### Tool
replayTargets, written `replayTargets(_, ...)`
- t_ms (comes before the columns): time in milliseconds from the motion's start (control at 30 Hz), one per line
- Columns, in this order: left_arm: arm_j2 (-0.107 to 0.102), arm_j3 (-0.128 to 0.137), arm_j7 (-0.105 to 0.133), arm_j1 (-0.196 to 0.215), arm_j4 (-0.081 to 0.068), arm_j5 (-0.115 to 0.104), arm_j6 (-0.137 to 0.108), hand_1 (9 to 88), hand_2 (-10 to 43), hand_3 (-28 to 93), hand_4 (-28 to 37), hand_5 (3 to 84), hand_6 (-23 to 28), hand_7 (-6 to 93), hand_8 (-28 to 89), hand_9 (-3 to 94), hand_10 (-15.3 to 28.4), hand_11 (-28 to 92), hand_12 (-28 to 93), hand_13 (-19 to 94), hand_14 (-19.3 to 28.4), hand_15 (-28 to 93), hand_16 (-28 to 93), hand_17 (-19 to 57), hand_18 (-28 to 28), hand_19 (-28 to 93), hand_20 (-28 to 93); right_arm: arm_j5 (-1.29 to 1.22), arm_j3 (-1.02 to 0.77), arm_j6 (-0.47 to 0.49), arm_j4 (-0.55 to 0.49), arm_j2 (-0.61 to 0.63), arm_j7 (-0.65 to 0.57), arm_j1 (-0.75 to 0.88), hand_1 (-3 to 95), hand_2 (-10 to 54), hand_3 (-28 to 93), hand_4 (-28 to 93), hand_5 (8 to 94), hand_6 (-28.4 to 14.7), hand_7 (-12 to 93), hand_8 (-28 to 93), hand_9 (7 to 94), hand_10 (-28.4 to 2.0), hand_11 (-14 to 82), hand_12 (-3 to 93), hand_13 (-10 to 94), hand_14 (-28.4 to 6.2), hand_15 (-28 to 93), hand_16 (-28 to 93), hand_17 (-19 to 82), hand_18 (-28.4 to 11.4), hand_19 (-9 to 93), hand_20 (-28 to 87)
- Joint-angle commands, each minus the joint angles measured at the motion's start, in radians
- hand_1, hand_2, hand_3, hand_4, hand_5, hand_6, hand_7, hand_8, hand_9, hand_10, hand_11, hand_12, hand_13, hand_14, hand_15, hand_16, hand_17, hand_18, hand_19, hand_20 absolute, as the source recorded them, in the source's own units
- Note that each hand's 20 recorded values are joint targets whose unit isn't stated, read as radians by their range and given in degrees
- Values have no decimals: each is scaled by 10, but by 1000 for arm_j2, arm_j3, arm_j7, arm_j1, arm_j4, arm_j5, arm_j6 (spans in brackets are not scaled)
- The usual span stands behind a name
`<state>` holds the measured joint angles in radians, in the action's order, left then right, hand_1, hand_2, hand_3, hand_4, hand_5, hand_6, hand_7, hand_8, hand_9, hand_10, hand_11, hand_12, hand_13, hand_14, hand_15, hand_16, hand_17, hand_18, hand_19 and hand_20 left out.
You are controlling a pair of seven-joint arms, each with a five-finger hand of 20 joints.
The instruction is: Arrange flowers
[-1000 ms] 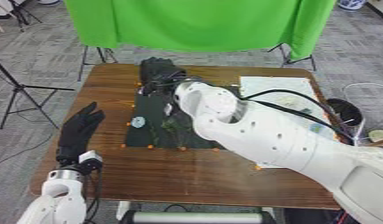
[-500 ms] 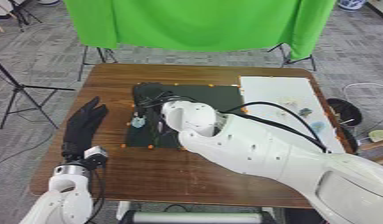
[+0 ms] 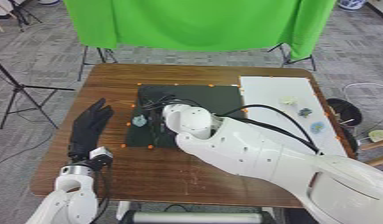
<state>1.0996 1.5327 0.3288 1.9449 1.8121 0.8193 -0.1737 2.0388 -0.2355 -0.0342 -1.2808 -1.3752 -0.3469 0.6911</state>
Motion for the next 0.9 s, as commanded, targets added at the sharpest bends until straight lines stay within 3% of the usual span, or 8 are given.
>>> replayTargets(33,8,-6,-18,-1,-6,6,23,189,-95,719,-283,421,31,111,-66,418,121,154,111,344,144,97,-2,76,94,19,164,9,-3,-19,16,-9,-28,-5,568,-95,649,-183,804,28,259,40,866,-98,38,321,937,-4,607,290,674,-117,932,582)
replayTargets(667,6,-10,-34,-12,-12,10,43,190,-95,719,-283,423,30,111,-66,422,122,155,112,348,146,98,0,75,95,19,164,-19,-9,-14,10,-7,-58,13,537,-95,641,-164,780,36,209,35,814,-95,67,243,937,-13,584,300,662,-122,932,562)
replayTargets(900,5,-8,-30,-10,-12,8,44,190,-95,720,-283,423,30,111,-65,422,122,155,113,349,146,98,0,75,95,19,164,-37,-15,-7,4,-9,-77,6,504,-95,636,-153,718,34,193,28,770,-116,126,169,937,-12,573,298,661,-120,932,545)
